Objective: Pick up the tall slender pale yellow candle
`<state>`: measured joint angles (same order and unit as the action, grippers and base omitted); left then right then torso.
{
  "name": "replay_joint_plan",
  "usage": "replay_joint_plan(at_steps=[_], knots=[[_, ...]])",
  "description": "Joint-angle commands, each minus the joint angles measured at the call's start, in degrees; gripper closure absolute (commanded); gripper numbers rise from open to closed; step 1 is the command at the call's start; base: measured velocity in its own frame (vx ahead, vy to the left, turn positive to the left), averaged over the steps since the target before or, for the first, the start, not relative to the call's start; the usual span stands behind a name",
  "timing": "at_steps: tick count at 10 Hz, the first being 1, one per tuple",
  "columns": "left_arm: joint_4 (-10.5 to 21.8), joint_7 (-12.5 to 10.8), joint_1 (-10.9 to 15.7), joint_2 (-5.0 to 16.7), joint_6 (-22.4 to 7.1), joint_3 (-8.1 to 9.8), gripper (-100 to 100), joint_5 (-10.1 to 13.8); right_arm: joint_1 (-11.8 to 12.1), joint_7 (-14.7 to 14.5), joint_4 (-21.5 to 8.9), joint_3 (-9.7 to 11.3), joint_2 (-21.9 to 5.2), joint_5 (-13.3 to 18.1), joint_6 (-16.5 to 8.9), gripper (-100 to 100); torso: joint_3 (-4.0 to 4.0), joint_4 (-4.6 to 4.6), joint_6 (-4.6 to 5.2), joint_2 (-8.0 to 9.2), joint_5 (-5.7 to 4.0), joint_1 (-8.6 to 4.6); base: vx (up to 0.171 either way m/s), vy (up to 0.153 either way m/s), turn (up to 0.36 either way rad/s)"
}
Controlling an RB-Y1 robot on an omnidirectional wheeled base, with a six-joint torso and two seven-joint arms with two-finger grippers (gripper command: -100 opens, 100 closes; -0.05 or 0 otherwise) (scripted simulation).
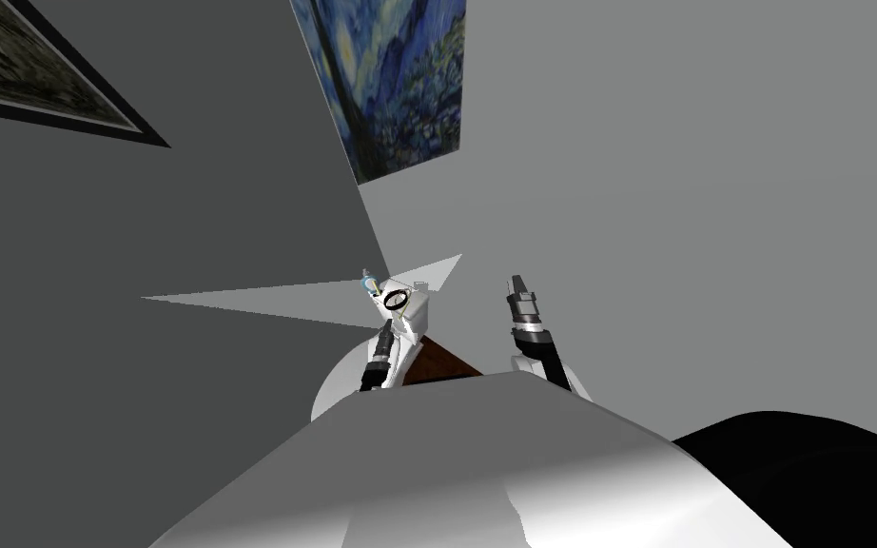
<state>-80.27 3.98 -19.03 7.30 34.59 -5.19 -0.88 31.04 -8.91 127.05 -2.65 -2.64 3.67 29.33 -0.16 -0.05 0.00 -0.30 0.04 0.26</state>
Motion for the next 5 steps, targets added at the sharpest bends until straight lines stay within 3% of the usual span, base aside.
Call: replay_joint_plan(at_steps=[1, 5], knots=[[2.12, -0.13, 1.00, -0.43, -0.02, -0.19, -100, -0.78, 0.00, 0.00, 0.00, 0.00, 0.00, 0.00, 0.00, 0, 0.00, 0.00, 0.00, 0.00, 0.00, 0.00, 0.062, 0.076, -0.103], [6.87, -0.37, 3.14, -3.30, -0.25, -0.71, -100, -2.84, 0.00, 0.00, 0.00, 0.00, 0.00, 0.00, 0.00, 0, -0.04, -0.02, -0.01, -0.07, 0.02, 0.10, 0.072, 0.090, -0.109]])
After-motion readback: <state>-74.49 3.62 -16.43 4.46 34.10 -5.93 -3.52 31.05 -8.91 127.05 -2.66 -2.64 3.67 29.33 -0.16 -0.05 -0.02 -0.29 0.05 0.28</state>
